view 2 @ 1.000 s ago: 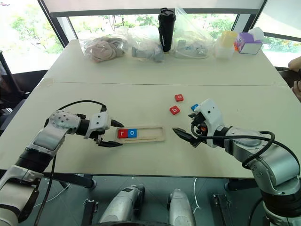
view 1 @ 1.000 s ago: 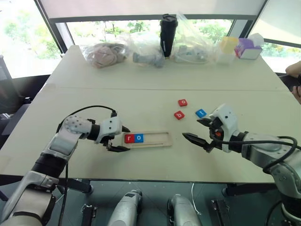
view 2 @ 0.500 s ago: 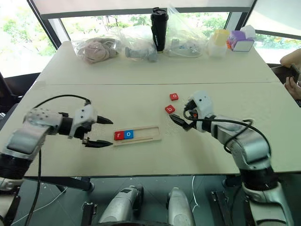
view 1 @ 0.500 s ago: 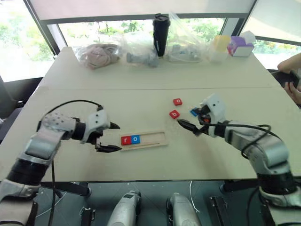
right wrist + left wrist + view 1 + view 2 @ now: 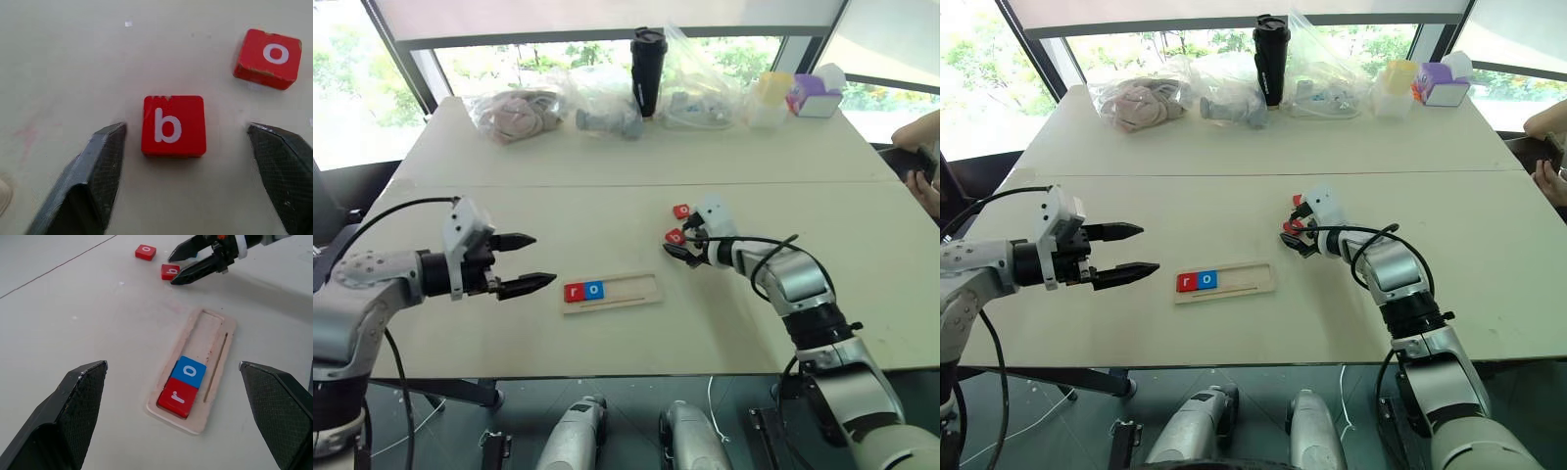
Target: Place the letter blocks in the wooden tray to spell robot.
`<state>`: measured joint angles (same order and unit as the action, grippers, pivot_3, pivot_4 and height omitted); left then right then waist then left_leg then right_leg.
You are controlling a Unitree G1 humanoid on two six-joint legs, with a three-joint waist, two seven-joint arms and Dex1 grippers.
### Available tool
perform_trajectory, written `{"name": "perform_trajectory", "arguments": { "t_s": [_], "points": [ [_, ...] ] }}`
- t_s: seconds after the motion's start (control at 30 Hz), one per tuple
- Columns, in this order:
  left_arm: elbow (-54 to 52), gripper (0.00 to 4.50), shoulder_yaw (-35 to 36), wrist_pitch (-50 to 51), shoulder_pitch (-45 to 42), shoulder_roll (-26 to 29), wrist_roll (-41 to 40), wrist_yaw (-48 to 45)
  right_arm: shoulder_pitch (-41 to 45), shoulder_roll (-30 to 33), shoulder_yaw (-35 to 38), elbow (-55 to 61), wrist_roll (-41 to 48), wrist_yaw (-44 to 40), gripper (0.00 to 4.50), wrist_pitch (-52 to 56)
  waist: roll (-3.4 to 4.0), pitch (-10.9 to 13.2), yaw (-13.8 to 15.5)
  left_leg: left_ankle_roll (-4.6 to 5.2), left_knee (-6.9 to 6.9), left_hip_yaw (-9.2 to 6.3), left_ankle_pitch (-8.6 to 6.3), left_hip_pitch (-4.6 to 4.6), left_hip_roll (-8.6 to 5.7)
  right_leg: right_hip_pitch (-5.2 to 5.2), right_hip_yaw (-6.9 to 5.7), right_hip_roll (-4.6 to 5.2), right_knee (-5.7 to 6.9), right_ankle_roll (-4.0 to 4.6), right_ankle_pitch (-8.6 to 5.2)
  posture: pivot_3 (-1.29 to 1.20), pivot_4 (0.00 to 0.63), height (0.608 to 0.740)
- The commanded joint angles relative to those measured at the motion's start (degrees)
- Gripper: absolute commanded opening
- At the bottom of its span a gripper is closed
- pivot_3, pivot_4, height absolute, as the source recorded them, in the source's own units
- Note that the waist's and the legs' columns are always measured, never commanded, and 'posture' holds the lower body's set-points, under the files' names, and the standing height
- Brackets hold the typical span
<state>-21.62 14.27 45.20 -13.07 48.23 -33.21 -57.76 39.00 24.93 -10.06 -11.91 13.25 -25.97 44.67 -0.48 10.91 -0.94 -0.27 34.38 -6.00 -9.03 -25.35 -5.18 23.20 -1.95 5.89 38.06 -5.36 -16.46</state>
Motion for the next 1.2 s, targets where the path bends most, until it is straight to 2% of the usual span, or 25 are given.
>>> {"name": "perform_trajectory", "arguments": {
  "t_s": [0.03,0.1,0.2,0.37,0.5,0.6,0.67,0.93,1.2],
  "points": [
    [-2.6,4.50,1.4,-0.2,0.3,0.4,-1.2,1.9,1.6,-1.6,1.2,-0.8,-1.1,0.6,2.14,-0.1,0.00,0.0,0.0,-0.03,-0.03,0.00,0.02,0.02,0.03,0.01,0.00,-0.02,0.00,0.03,0.02,0.00,0.150,0.740],
    [-2.3,4.50,0.7,-0.9,0.3,0.4,-0.8,2.4,2.0,-2.4,1.4,-1.2,-1.7,0.8,1.18,0.2,0.01,0.0,0.0,-0.06,-0.08,0.00,0.04,0.04,0.05,0.02,0.00,-0.03,0.00,0.07,0.04,0.00,0.150,0.740],
    [-2.1,4.50,0.1,-1.5,0.2,0.3,-0.8,2.7,2.1,-2.9,2.1,0.1,-1.8,1.3,1.17,1.6,0.01,0.0,0.0,-0.08,-0.08,0.00,0.05,0.05,0.06,0.02,0.00,-0.05,0.00,0.09,0.05,0.00,0.150,0.740],
    [-3.8,4.50,-2.4,-1.6,-1.1,0.3,-1.4,3.0,1.1,-0.1,8.9,11.5,-2.7,7.0,1.17,7.5,0.03,0.0,0.4,-0.08,-0.11,0.02,0.05,0.00,0.05,0.10,0.03,-0.04,0.00,0.09,0.06,0.00,0.150,0.740],
    [-4.3,4.50,-5.8,-2.3,-2.1,-0.2,-0.9,3.3,-0.6,-1.6,17.7,26.0,-0.1,12.1,1.17,24.0,0.01,0.0,0.4,-0.08,-0.13,0.03,0.05,-0.03,0.03,0.12,0.05,-0.02,-0.03,0.09,0.06,0.00,0.150,0.740],
    [-3.0,4.50,-8.1,-3.9,-2.7,0.0,0.6,2.8,-1.9,-6.7,24.1,36.4,0.2,15.1,1.17,39.9,0.02,0.0,0.2,-0.08,-0.20,0.03,0.05,-0.01,0.08,0.15,0.05,-0.04,0.00,0.10,0.05,0.00,0.150,0.740],
    [-2.0,4.50,-9.1,-4.6,-3.6,-0.1,1.0,2.5,-4.5,-11.2,26.4,42.9,-0.2,17.3,1.17,46.5,0.06,0.0,0.1,-0.08,-0.24,0.03,0.05,0.00,0.12,0.19,0.07,-0.06,0.03,0.11,0.05,0.00,0.150,0.740],
    [1.4,4.50,-12.2,-6.5,-7.1,-0.8,1.8,1.7,-18.8,-24.7,24.4,56.5,-0.7,26.9,1.17,47.8,0.09,-0.1,0.2,-0.08,-0.27,0.12,0.05,0.00,0.10,0.22,0.15,-0.06,0.01,0.11,0.05,0.00,0.150,0.740],
    [3.0,4.50,-13.8,-7.4,-8.9,-1.2,2.6,0.8,-21.7,-30.3,23.2,58.4,0.6,31.0,1.17,47.8,0.09,-0.1,0.1,-0.10,-0.28,0.11,0.06,0.02,0.12,0.26,0.17,-0.10,0.01,0.15,0.07,0.00,0.150,0.740]
  ]
}}
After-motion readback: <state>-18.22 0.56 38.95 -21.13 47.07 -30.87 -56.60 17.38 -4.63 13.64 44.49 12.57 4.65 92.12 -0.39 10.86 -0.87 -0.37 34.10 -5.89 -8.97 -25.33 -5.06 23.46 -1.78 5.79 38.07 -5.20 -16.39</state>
